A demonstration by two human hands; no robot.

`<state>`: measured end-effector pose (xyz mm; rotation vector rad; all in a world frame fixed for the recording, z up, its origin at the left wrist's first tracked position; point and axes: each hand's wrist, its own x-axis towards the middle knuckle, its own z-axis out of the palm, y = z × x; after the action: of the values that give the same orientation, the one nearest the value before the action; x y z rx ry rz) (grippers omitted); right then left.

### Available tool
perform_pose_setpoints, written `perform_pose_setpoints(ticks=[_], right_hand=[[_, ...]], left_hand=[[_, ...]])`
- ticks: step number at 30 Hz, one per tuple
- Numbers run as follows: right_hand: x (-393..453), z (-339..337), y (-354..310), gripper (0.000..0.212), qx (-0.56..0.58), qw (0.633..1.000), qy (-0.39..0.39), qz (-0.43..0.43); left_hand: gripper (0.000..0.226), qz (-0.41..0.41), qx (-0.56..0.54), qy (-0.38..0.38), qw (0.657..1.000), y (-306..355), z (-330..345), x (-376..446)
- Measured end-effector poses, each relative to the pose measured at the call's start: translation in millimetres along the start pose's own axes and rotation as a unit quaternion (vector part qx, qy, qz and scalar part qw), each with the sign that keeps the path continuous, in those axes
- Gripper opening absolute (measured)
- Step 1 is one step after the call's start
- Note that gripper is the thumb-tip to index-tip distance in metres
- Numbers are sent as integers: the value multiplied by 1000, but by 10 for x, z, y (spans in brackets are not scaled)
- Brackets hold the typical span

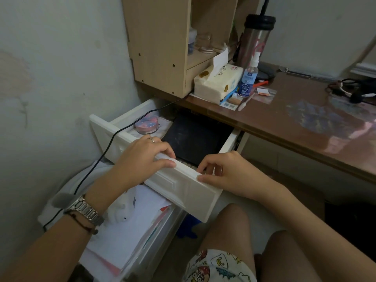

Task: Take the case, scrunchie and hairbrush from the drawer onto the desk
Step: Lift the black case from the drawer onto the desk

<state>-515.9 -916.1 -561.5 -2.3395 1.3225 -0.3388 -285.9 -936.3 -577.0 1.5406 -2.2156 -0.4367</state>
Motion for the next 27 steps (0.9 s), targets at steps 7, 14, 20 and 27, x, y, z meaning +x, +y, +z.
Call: perform_pose_setpoints(ticks=[7, 14, 20, 27], right_hand=[[-16, 17, -89, 21, -20, 999, -23, -11], [32, -28, -65, 22, -1, 999, -47, -13], [271, -156, 23, 24, 30, 1000, 0, -7], [629, -120, 221, 36, 23, 996, 70, 51]], left_hand=[[17, 16, 15, -21, 1000, -4, -74, -70], [14, 19, 5, -88, 996, -40, -159, 58], [21, -21, -65, -55, 996, -95, -181, 328], [44, -67, -12, -48, 997, -203, -106, 662]])
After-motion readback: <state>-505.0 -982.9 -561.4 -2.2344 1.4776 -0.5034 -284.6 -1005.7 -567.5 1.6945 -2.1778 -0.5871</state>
